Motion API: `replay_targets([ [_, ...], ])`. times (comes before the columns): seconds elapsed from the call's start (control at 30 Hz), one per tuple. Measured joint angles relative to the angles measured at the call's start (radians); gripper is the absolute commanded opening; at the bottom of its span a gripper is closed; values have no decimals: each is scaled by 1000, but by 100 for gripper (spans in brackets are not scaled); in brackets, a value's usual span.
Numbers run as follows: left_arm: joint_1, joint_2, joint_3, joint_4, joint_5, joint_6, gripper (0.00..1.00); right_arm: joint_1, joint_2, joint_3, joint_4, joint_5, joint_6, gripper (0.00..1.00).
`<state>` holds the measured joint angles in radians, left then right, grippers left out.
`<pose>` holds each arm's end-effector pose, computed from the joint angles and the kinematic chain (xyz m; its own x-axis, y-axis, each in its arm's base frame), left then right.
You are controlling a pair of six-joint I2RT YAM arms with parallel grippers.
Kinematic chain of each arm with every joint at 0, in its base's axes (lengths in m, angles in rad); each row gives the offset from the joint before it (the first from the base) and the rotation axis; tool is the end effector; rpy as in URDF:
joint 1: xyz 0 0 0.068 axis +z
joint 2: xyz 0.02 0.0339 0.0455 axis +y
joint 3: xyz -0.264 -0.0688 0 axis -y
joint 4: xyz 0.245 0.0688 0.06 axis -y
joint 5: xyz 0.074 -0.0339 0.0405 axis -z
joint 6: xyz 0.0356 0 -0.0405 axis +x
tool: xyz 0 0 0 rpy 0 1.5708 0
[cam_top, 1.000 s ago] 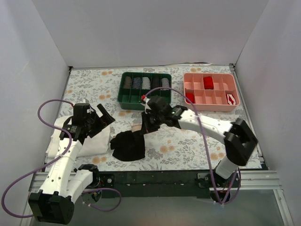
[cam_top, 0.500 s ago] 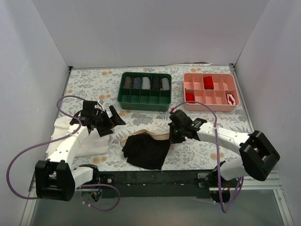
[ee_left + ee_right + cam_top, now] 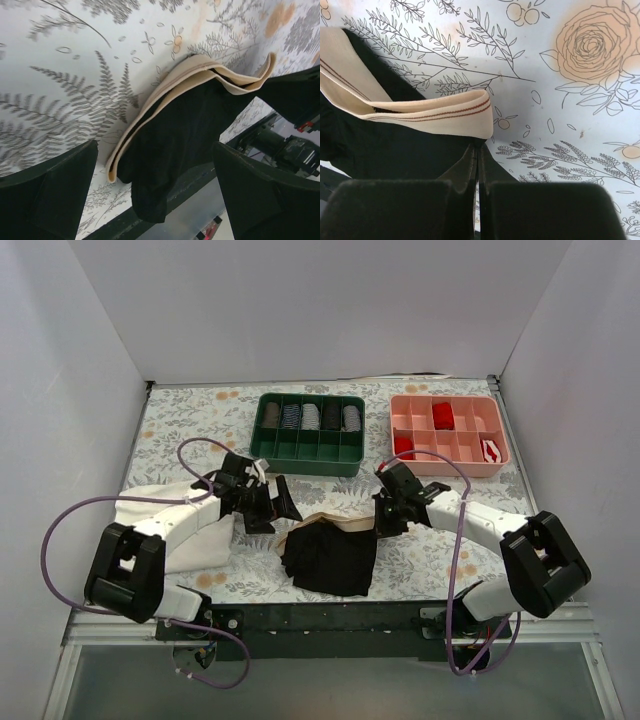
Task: Roll the underwear
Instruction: Move the underwear to the center of the board.
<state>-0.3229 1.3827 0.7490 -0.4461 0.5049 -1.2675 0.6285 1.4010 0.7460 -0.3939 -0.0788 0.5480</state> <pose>0.2346 -0.0967 0.1834 -0.7212 -0.6395 0.2663 -0.6506 0.4933 -0.5774 0.2093 0.1556 0.1771 -0.9204 -0.0269 -0.3900 -0.1621 0.9341 0.3180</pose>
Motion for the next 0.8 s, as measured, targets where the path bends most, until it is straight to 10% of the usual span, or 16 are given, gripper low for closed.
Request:
replay_targets([
  [0.8,-72,-182,-115,-87,-301,-128,61,-13,34,71,-18,-56,-57,1],
])
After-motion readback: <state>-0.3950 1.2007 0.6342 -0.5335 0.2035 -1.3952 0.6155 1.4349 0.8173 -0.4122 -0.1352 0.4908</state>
